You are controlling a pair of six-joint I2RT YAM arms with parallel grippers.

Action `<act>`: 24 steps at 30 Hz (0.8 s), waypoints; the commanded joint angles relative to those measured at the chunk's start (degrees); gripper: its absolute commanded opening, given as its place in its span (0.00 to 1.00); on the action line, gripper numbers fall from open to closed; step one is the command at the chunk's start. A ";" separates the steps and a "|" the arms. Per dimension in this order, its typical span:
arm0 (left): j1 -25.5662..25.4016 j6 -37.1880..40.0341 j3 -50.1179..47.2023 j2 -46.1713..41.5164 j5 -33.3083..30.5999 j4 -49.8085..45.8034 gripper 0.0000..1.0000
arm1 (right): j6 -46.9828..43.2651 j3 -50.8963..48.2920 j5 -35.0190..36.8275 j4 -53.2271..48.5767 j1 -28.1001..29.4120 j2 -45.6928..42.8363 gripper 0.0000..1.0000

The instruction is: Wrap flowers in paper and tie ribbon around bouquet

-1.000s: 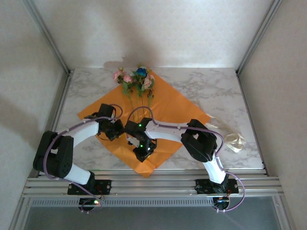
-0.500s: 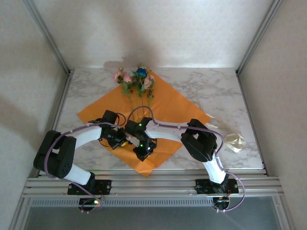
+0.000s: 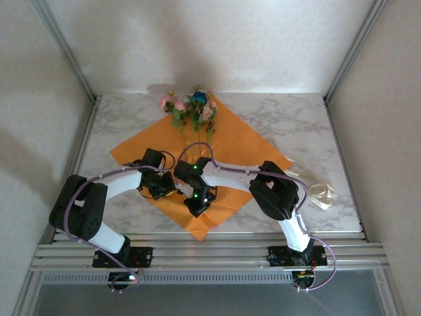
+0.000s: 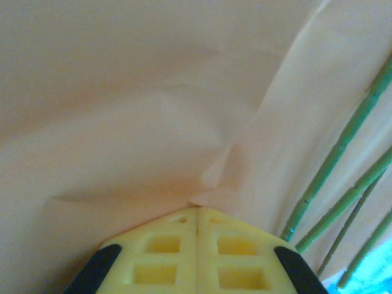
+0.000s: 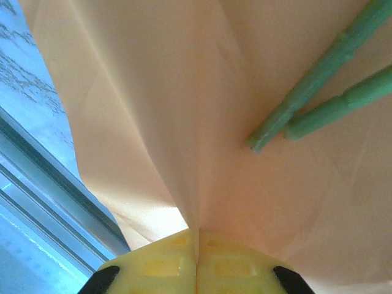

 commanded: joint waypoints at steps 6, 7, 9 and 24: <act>1.43 0.20 3.23 -9.85 -2.92 -7.61 0.00 | -1.02 0.76 -2.31 -2.52 -1.53 -0.73 0.08; 1.48 0.26 2.82 -9.00 -1.61 -8.43 0.00 | -1.02 0.80 -2.34 -2.52 -1.63 -0.72 0.08; 1.48 0.99 2.27 -7.11 -0.92 -9.52 0.00 | -1.02 0.87 -2.31 -2.53 -1.68 -0.72 0.08; 2.01 6.77 2.77 2.57 -10.88 -7.99 0.00 | -1.17 2.93 -8.22 -3.46 -3.29 -0.79 0.05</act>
